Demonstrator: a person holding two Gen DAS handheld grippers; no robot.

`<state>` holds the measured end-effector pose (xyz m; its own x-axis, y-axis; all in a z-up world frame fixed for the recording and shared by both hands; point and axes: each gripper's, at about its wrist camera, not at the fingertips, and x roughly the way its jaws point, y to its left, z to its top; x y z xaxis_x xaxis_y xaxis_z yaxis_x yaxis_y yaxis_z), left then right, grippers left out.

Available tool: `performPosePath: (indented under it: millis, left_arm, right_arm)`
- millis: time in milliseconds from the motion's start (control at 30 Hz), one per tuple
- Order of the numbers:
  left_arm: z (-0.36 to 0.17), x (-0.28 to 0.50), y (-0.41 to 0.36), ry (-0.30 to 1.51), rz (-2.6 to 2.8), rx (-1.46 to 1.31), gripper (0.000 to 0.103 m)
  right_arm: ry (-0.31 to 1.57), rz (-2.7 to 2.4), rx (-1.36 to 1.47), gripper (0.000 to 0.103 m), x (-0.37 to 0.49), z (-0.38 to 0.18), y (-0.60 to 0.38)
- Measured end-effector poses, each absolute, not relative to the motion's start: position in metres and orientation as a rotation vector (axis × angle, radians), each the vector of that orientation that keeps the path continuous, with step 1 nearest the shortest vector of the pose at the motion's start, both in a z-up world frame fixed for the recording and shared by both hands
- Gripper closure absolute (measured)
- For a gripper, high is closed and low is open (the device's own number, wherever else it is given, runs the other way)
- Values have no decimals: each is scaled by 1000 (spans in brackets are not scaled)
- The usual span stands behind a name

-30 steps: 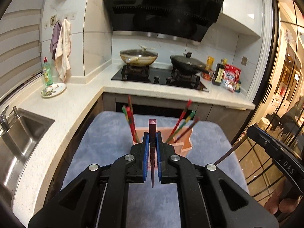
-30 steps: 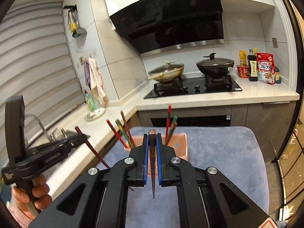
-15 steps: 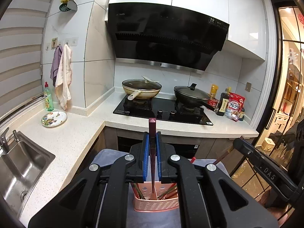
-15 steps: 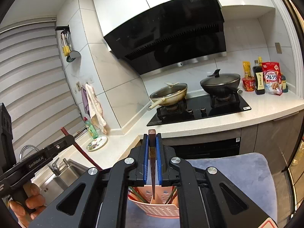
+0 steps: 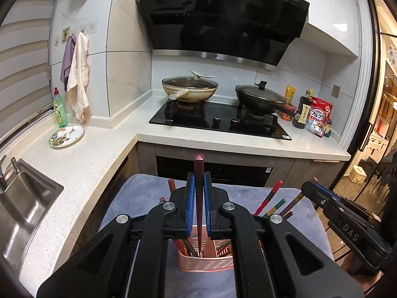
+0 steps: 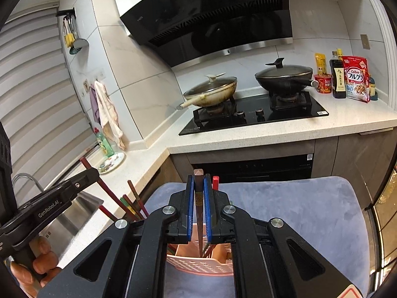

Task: Organize utensils
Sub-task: 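Carry both chopsticks to the pink holder and lower them in, then open both tools to release the chopsticks and pull back from the holder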

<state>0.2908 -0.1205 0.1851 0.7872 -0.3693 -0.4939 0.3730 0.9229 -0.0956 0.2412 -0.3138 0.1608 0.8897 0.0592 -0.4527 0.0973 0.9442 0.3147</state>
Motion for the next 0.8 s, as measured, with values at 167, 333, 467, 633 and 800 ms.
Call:
performPosePath:
  millis: [167,333,467,633,800]
  left_arm:
    - [176,294,-122,546,-399,13,96]
    - [173,291,-121,540,-378,14,75]
    - [174,282,-120,524,-365,25,60]
    - [175,270,-119,515,-349,37,47]
    - [174,258,-116,516,-336,52,38]
  right_arm:
    - [509,-17,329,96,248,148,-311]
    - [506,-35,326,80,244,145,-311]
    - [495,-40,304,72,235,150,-307]
    - [487,-42,263,62,220,154,-300]
    - [493,-57,206,52,203,156,-289]
